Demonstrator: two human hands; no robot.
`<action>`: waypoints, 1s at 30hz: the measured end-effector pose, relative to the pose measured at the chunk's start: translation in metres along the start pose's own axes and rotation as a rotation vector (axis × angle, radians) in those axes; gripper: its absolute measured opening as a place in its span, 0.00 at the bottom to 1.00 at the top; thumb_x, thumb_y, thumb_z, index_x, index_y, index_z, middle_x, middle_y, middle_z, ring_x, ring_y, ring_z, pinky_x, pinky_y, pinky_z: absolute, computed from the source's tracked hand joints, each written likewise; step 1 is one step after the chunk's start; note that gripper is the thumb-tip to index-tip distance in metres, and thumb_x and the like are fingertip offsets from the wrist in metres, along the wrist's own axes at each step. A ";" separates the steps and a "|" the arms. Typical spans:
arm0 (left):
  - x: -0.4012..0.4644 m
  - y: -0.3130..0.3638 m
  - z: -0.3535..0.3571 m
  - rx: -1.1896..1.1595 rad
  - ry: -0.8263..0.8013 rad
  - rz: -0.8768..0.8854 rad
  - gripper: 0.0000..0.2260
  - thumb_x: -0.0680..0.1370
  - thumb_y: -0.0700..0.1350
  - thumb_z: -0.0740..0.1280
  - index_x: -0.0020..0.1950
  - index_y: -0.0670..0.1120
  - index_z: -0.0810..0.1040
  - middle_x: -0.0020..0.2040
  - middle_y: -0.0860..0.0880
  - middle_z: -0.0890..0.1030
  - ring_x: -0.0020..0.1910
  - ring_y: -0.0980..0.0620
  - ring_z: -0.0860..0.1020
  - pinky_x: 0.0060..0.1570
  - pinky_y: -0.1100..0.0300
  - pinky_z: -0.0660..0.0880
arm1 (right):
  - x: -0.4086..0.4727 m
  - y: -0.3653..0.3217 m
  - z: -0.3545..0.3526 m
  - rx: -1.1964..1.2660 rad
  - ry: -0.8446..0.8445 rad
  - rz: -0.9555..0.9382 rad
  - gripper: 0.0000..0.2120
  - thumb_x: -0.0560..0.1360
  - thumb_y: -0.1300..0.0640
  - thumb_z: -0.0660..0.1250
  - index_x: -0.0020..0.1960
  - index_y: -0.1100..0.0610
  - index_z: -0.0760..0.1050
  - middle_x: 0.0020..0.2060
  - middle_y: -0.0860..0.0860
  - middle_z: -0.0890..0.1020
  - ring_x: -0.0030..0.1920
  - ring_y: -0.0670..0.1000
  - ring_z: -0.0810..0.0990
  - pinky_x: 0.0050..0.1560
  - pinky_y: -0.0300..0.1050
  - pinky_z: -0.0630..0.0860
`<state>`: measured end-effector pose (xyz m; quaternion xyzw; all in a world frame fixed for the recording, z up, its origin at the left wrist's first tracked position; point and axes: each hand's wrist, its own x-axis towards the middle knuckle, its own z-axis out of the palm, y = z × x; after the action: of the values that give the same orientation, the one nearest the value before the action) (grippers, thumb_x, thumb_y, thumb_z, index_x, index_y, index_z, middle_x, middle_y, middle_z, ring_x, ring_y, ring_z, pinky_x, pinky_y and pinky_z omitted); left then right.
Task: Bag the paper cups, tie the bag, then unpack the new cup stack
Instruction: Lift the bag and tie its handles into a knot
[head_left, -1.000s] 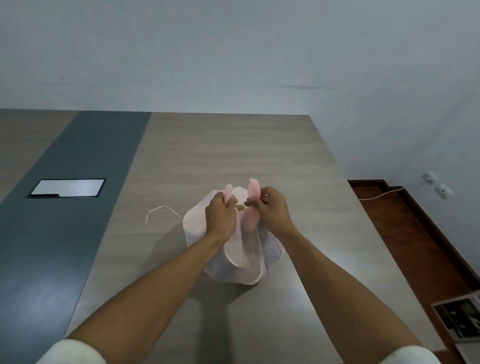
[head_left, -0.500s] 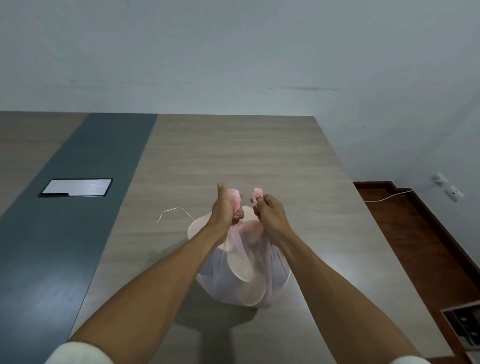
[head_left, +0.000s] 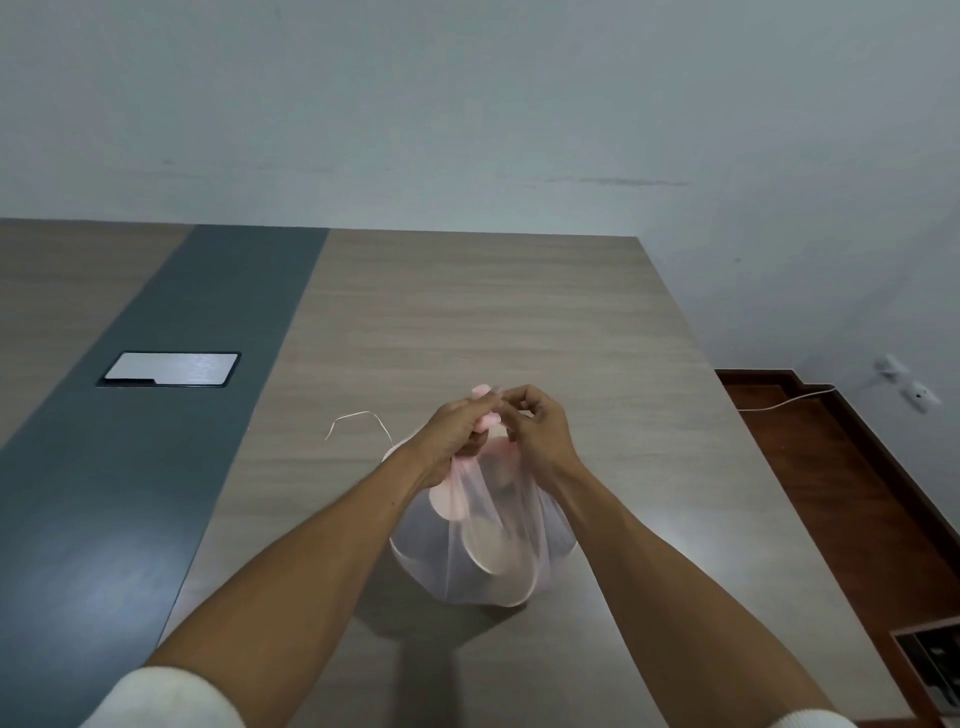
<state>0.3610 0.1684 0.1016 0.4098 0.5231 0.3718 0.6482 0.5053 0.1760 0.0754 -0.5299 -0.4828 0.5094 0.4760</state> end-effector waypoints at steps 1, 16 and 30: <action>0.000 0.000 -0.001 0.030 -0.011 -0.013 0.21 0.83 0.56 0.64 0.31 0.52 0.69 0.27 0.54 0.60 0.24 0.56 0.55 0.26 0.62 0.51 | -0.002 -0.002 0.002 -0.006 -0.032 -0.013 0.02 0.77 0.62 0.71 0.46 0.60 0.82 0.38 0.54 0.83 0.34 0.47 0.76 0.37 0.43 0.73; 0.008 -0.005 -0.013 -0.204 0.199 -0.157 0.15 0.86 0.48 0.58 0.50 0.40 0.80 0.28 0.48 0.72 0.25 0.54 0.69 0.25 0.62 0.64 | -0.015 -0.014 0.018 -0.014 -0.282 -0.023 0.09 0.81 0.55 0.68 0.51 0.61 0.80 0.40 0.55 0.84 0.40 0.52 0.80 0.46 0.46 0.78; -0.012 -0.043 -0.019 1.244 0.436 0.691 0.12 0.86 0.49 0.57 0.64 0.53 0.79 0.39 0.55 0.72 0.46 0.48 0.76 0.60 0.51 0.60 | 0.018 -0.017 0.023 -0.047 0.121 0.170 0.07 0.77 0.61 0.70 0.40 0.60 0.82 0.35 0.52 0.83 0.39 0.53 0.81 0.40 0.45 0.78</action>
<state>0.3426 0.1438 0.0644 0.7592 0.5951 0.2626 0.0240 0.4821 0.1960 0.0900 -0.6097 -0.4184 0.5035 0.4469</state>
